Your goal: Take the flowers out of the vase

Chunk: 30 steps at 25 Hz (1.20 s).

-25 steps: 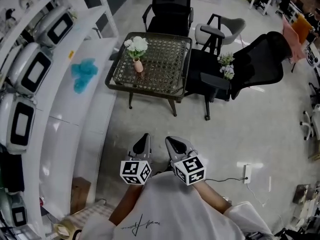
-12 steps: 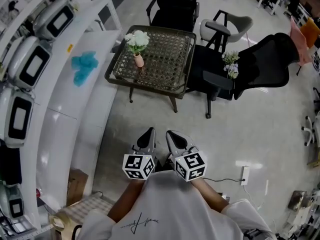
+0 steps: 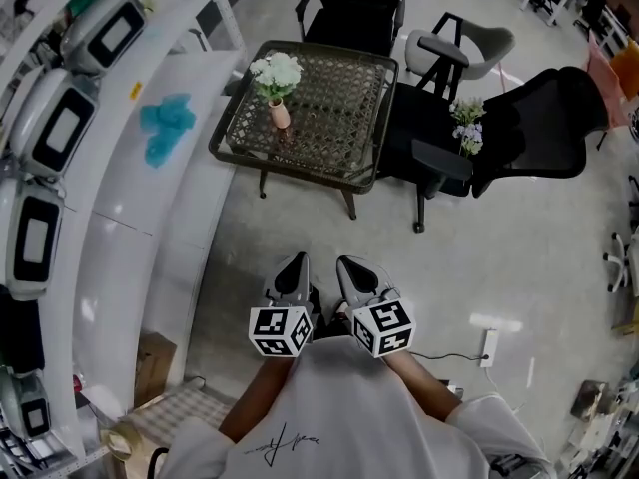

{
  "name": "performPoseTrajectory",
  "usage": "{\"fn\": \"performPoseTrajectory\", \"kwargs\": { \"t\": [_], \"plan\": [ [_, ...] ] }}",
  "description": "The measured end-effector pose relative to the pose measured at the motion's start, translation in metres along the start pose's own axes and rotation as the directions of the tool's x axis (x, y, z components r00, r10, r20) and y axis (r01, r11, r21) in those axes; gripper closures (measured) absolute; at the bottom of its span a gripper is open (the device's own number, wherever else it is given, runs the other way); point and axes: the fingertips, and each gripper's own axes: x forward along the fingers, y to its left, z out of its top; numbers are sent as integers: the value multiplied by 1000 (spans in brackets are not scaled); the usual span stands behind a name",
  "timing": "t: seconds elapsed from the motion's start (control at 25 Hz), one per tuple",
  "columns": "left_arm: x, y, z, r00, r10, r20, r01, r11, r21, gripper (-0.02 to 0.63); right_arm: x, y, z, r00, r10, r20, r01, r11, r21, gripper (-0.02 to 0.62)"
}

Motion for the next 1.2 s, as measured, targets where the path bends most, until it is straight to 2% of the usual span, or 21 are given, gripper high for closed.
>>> {"fn": "performPoseTrajectory", "kwargs": {
  "t": [0.2, 0.48, 0.76, 1.0, 1.2],
  "plan": [
    [15, 14, 8, 1000, -1, -10, 1, 1000, -30, 604, 17, -15, 8, 999, -38, -11, 38, 999, 7, 588],
    [35, 32, 23, 1000, -2, -8, 2, 999, -43, 604, 41, -23, 22, 999, -36, -25, 36, 999, 1, 588],
    [53, 49, 40, 1000, -15, -4, 15, 999, -33, 605, 69, -23, 31, 998, -22, -52, 22, 1000, -1, 586],
    [58, 72, 59, 1000, 11, 18, -12, 1000, 6, 604, 93, -22, 38, 997, -35, -67, 34, 999, -22, 588],
    [66, 91, 69, 1000, 7, 20, -7, 1000, 9, 604, 114, -17, 43, 997, -36, -75, 34, 999, -28, 588]
  ]
}}
